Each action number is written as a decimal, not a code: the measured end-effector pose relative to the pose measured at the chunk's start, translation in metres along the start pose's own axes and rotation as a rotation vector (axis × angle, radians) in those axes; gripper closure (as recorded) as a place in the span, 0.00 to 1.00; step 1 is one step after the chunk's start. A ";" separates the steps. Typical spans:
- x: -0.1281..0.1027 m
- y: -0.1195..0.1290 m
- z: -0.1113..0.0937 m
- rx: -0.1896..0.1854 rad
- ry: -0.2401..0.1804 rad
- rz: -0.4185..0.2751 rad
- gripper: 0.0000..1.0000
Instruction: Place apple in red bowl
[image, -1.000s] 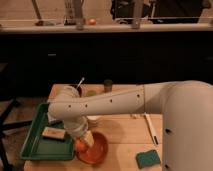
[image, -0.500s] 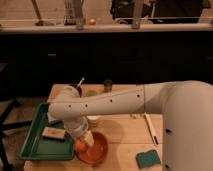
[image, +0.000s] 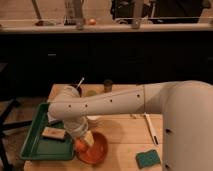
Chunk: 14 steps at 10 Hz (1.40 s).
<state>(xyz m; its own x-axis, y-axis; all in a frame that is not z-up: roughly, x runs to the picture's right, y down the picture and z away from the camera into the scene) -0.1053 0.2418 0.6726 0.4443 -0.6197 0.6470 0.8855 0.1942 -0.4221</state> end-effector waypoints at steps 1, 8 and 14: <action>0.000 0.000 0.000 0.000 0.000 0.000 0.99; 0.002 -0.003 -0.002 -0.017 0.016 0.007 0.32; 0.016 -0.014 -0.010 -0.011 0.024 -0.002 0.47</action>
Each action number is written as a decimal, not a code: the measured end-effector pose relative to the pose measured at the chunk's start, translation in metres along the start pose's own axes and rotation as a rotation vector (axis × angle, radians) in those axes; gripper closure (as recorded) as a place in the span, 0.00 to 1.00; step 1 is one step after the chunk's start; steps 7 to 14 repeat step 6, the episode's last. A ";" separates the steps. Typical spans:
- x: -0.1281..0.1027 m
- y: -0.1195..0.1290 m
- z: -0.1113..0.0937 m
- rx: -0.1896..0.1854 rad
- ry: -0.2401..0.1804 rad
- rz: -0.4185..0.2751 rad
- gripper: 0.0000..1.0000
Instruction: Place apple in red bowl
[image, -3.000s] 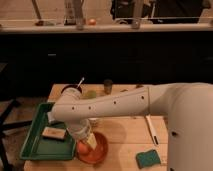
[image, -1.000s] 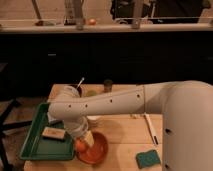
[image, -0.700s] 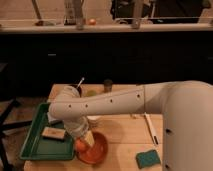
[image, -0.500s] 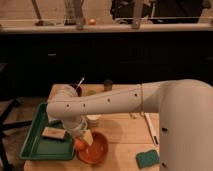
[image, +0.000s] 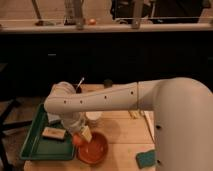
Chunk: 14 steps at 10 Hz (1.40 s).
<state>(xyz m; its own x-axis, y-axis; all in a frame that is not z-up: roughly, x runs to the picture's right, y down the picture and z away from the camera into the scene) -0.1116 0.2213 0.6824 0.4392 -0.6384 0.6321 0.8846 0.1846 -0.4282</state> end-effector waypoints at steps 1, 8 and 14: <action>0.005 0.007 0.000 0.011 -0.004 0.015 0.51; 0.015 0.025 0.004 0.040 -0.022 0.049 0.24; 0.015 0.025 0.004 0.040 -0.022 0.049 0.24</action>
